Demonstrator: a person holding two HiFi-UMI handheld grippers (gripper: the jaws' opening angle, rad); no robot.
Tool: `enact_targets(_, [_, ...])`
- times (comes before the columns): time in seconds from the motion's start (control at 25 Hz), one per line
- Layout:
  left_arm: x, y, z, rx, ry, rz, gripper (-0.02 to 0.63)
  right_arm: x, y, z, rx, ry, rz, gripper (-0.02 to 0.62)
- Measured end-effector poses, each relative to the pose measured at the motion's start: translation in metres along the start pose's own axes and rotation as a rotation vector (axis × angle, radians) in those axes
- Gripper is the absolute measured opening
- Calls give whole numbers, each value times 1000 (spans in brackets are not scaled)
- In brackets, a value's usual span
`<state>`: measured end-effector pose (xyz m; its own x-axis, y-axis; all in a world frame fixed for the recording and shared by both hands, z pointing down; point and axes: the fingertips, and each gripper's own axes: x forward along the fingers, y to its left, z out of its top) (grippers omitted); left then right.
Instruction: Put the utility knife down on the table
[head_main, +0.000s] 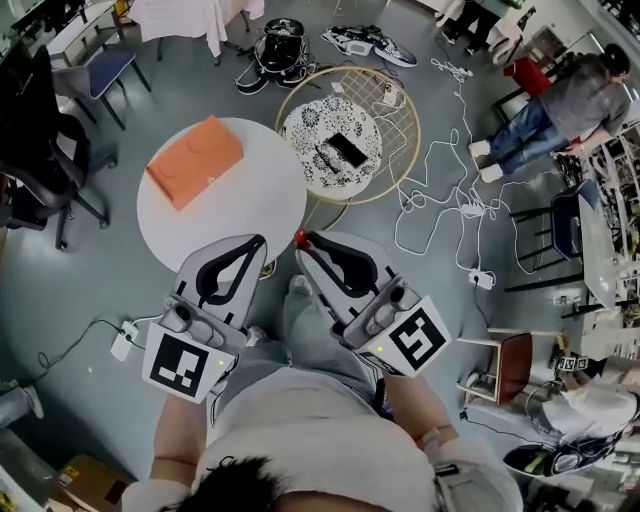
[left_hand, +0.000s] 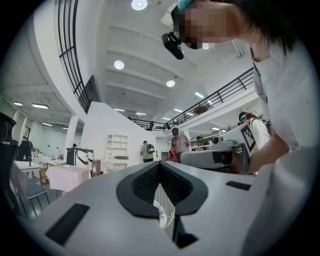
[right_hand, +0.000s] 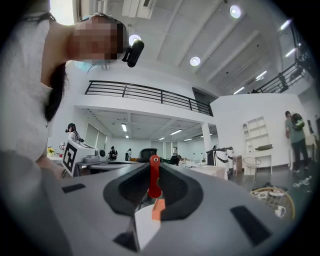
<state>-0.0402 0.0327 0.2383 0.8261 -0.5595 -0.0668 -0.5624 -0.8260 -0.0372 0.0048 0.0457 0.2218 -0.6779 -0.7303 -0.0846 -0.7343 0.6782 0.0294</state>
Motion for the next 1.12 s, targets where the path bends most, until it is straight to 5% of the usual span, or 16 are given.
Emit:
enact_targets(0.68, [82,93,-17,-26,-18,209,9,94,-119,-92,-3,201,201,60])
enact_targets(1.12, [89,139,-37,-54,17,366,9,145,-146,-175,-1,368,335,60])
